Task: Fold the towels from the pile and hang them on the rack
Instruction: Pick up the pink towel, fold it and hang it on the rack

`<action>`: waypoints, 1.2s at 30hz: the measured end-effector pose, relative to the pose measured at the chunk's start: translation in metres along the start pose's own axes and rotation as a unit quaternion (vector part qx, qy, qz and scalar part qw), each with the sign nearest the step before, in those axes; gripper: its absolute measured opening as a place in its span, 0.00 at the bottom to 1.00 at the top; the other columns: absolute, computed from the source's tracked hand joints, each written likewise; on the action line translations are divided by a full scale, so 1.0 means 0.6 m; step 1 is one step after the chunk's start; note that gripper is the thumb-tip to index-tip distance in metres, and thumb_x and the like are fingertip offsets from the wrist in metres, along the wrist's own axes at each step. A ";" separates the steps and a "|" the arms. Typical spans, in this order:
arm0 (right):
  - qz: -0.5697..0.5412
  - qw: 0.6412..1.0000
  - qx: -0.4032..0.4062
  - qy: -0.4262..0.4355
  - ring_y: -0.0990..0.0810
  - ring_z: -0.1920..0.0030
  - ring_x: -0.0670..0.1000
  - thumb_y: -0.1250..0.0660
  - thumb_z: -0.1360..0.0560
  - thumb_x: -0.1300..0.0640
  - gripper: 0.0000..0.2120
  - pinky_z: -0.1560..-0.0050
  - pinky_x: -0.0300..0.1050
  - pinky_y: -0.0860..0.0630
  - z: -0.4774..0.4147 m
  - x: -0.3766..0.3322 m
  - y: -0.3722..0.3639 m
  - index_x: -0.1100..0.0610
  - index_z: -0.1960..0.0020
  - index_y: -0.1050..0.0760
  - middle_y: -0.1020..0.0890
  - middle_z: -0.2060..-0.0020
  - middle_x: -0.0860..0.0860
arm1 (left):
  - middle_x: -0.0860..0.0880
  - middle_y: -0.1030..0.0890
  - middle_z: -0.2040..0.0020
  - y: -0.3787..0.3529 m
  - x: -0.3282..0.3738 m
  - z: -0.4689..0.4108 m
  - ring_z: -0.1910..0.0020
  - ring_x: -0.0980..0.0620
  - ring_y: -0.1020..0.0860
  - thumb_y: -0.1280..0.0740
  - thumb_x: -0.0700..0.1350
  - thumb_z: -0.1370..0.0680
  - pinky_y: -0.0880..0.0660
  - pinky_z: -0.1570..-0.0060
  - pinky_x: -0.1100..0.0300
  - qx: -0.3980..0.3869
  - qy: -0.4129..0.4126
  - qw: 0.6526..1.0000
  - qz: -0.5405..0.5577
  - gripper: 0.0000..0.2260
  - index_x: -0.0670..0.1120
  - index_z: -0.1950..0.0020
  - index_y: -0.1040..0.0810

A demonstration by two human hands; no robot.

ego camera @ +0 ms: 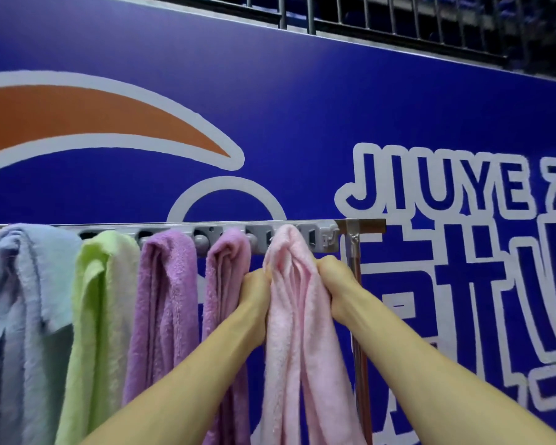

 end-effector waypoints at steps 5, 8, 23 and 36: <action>0.120 0.989 0.015 0.081 0.26 0.65 0.52 0.34 0.26 0.50 0.12 0.63 0.46 0.30 0.008 -0.007 -0.003 0.58 0.63 0.25 0.24 0.69 0.53 | 0.48 0.20 0.66 0.000 -0.007 -0.016 0.66 0.52 0.22 0.39 0.44 0.20 0.26 0.65 0.62 0.002 -0.049 0.996 -0.070 0.12 0.45 0.63 0.24; 0.156 0.983 0.019 0.094 0.23 0.63 0.54 0.35 0.26 0.49 0.16 0.62 0.47 0.27 0.019 -0.003 -0.013 0.61 0.62 0.22 0.19 0.64 0.56 | 0.52 0.23 0.66 0.001 -0.004 -0.009 0.66 0.56 0.24 0.37 0.42 0.21 0.31 0.71 0.67 -0.007 -0.105 0.987 -0.121 0.06 0.40 0.53 0.24; 0.206 0.976 -0.006 0.077 0.21 0.65 0.47 0.37 0.26 0.60 0.07 0.69 0.39 0.26 0.117 0.060 -0.005 0.55 0.62 0.24 0.19 0.65 0.50 | 0.44 0.21 0.54 0.021 -0.020 0.063 0.59 0.51 0.25 0.42 0.42 0.23 0.23 0.60 0.54 -0.018 -0.114 0.973 -0.197 0.07 0.41 0.53 0.26; 0.208 0.978 -0.004 0.028 0.19 0.60 0.55 0.37 0.27 0.66 0.05 0.62 0.44 0.18 0.291 0.216 0.051 0.58 0.60 0.25 0.21 0.57 0.57 | 0.45 0.26 0.59 0.149 -0.156 0.291 0.67 0.52 0.22 0.42 0.34 0.22 0.27 0.66 0.59 -0.138 0.012 0.956 -0.258 0.08 0.46 0.54 0.33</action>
Point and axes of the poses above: each hand's wrist, its own z-axis away from the middle knuckle, its own y-axis out of the back of the hand, x = y × z, the point moved 5 cm from there along -z, towards the middle knuckle
